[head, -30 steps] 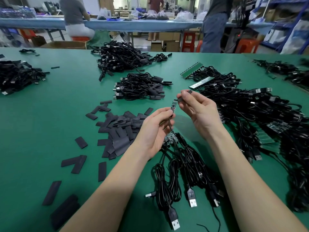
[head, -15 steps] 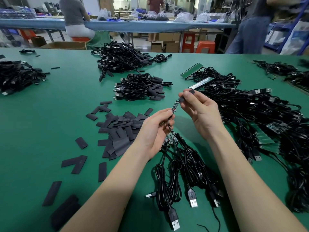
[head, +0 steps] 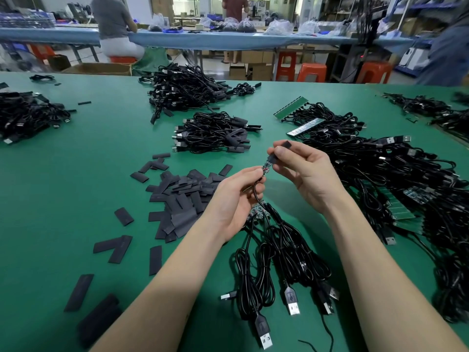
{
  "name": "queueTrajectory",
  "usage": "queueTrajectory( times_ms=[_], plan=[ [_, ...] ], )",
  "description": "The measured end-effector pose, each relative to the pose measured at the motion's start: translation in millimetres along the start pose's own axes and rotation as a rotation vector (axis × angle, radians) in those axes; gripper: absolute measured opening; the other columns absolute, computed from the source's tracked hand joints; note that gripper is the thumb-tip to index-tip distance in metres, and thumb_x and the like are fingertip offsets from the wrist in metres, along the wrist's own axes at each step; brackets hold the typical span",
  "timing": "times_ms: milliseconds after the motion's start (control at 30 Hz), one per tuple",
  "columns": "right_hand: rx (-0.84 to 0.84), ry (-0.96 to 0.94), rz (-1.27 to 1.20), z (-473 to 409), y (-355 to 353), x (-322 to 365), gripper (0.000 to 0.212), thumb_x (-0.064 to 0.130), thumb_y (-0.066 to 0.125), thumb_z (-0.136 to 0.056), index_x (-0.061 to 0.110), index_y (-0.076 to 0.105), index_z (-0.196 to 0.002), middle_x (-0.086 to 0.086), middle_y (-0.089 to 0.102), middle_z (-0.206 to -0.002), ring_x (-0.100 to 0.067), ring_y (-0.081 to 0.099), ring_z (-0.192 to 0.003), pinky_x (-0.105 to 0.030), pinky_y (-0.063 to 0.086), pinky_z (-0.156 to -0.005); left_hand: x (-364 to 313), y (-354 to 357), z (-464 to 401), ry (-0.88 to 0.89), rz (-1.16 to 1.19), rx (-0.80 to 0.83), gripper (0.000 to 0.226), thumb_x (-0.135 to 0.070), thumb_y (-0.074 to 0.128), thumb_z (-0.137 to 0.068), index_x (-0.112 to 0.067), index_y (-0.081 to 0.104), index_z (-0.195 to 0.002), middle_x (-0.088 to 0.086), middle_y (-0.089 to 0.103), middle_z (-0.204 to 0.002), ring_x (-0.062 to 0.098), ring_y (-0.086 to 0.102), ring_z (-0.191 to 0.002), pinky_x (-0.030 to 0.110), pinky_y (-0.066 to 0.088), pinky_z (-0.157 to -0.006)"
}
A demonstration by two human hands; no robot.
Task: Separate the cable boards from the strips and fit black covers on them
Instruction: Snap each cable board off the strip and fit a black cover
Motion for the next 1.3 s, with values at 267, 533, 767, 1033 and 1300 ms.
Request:
queueTrajectory(
  times_ms=[267, 533, 767, 1033, 1300],
  plan=[
    [0.055, 0.103, 0.033, 2.1, -11.4, 6.8, 0.012, 0.015, 0.075, -0.076, 0.016, 0.082, -0.085, -0.006, 0.078, -0.095, -0.009, 0.073, -0.08, -0.017, 0.056, -0.07, 2.8, -0.9, 0.3, 0.015, -0.044, 0.079, 0.007, -0.007, 0.064, -0.091, -0.01, 0.062, -0.097, -0.002, 0.065, -0.074, 0.007, 0.053, -0.059, 0.016, 0.044, -0.057],
    [0.066, 0.104, 0.008, 3.7, -6.9, 4.5, 0.011, 0.016, 0.073, -0.076, 0.018, 0.082, -0.083, -0.004, 0.078, -0.092, -0.007, 0.072, -0.077, -0.016, 0.056, -0.069, 2.7, -2.8, 0.1, 0.021, -0.002, 0.143, 0.02, -0.003, 0.068, -0.086, -0.014, 0.051, -0.09, 0.003, 0.065, -0.074, 0.009, 0.052, -0.059, 0.017, 0.044, -0.057],
    [0.119, 0.196, -0.036, 6.0, -6.1, -2.3, 0.012, 0.02, 0.071, -0.079, 0.021, 0.082, -0.083, -0.002, 0.078, -0.092, -0.005, 0.072, -0.077, -0.015, 0.056, -0.069, 1.5, -1.8, 2.1, -0.004, -0.004, 0.192, 0.02, -0.009, 0.067, -0.082, -0.016, 0.049, -0.087, 0.001, 0.064, -0.074, 0.008, 0.051, -0.058, 0.016, 0.044, -0.057],
    [0.167, 0.229, -0.022, 6.1, -3.6, -6.9, 0.011, 0.02, 0.072, -0.08, 0.019, 0.082, -0.084, -0.003, 0.078, -0.091, -0.007, 0.072, -0.076, -0.014, 0.055, -0.069, 1.6, -2.6, 2.5, -0.011, 0.023, 0.211, 0.018, -0.008, 0.066, -0.084, -0.015, 0.049, -0.085, 0.0, 0.064, -0.073, 0.007, 0.051, -0.058, 0.016, 0.044, -0.057],
    [0.19, 0.223, -0.02, 6.2, -6.5, -7.2, 0.013, 0.021, 0.078, -0.076, 0.019, 0.082, -0.088, -0.005, 0.077, -0.095, -0.008, 0.071, -0.079, -0.017, 0.056, -0.073, 1.9, -3.0, 2.4, 0.009, 0.028, 0.191, 0.021, -0.009, 0.069, -0.087, -0.015, 0.049, -0.084, -0.001, 0.065, -0.075, 0.006, 0.052, -0.059, 0.016, 0.045, -0.057]
  ],
)
Point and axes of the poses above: each hand's wrist, its own z-axis away from the middle knuckle, its own y-axis out of the palm, x = y × z, the point moved 2 cm from there along -z, towards the middle knuckle
